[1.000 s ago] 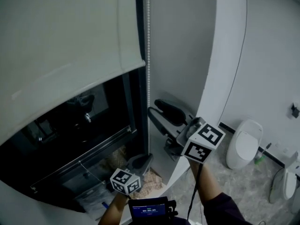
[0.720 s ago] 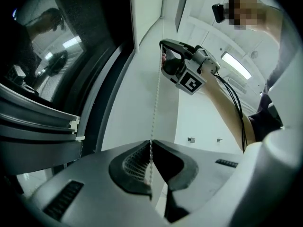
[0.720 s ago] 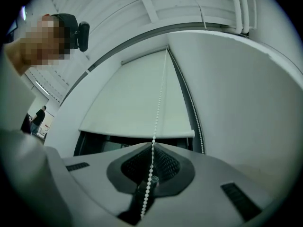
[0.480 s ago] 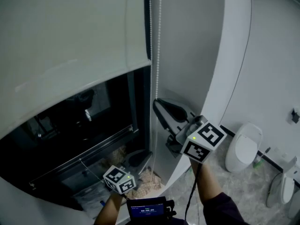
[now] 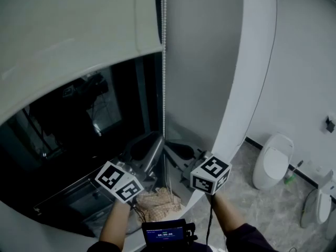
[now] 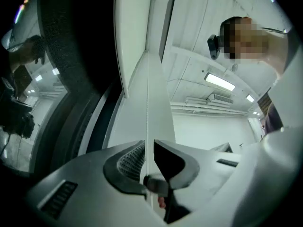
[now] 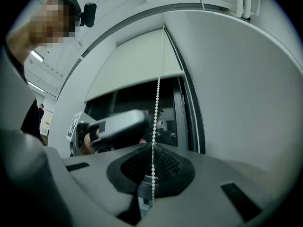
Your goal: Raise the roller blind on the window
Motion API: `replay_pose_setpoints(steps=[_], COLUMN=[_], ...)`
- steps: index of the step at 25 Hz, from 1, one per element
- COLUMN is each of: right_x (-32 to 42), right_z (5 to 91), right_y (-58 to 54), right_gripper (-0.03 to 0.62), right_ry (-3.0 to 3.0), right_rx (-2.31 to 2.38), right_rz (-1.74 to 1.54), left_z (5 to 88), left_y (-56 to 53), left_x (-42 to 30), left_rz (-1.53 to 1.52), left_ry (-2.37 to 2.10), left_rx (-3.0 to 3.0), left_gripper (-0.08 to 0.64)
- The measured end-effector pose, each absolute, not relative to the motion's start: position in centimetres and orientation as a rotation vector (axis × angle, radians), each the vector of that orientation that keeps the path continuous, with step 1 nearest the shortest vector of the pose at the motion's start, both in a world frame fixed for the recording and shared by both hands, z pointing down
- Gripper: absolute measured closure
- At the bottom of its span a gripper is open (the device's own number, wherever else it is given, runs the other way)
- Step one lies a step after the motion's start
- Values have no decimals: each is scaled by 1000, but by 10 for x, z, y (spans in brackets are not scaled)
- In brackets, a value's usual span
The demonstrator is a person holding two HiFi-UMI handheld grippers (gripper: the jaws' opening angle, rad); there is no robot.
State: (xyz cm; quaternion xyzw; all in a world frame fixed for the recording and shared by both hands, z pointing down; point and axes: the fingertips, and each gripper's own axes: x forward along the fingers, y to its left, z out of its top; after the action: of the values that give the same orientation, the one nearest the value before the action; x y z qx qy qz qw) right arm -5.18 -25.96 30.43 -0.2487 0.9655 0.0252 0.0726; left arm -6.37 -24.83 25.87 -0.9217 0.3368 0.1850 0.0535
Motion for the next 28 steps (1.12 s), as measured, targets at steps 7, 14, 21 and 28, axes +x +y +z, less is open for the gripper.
replay_pose_setpoints(steps=[7, 14, 21, 28], right_x=[-54, -49, -50, -61], right_z=[344, 343, 342, 378], right_y=[-251, -248, -243, -237], right_gripper=[575, 575, 575, 575], right_ry=[2904, 2871, 2861, 2904], right_rx=[-717, -716, -694, -684], right_rz=[-63, -72, -81, -157], left_z=[273, 271, 265, 280], left_y=[-257, -253, -248, -253], left_x=[-61, -58, -52, -51], left_rz=[491, 481, 487, 424], left_ry=[1120, 1095, 1049, 1096], left_rx=[-2770, -2754, -2761, -2770], left_gripper=[548, 546, 545, 546])
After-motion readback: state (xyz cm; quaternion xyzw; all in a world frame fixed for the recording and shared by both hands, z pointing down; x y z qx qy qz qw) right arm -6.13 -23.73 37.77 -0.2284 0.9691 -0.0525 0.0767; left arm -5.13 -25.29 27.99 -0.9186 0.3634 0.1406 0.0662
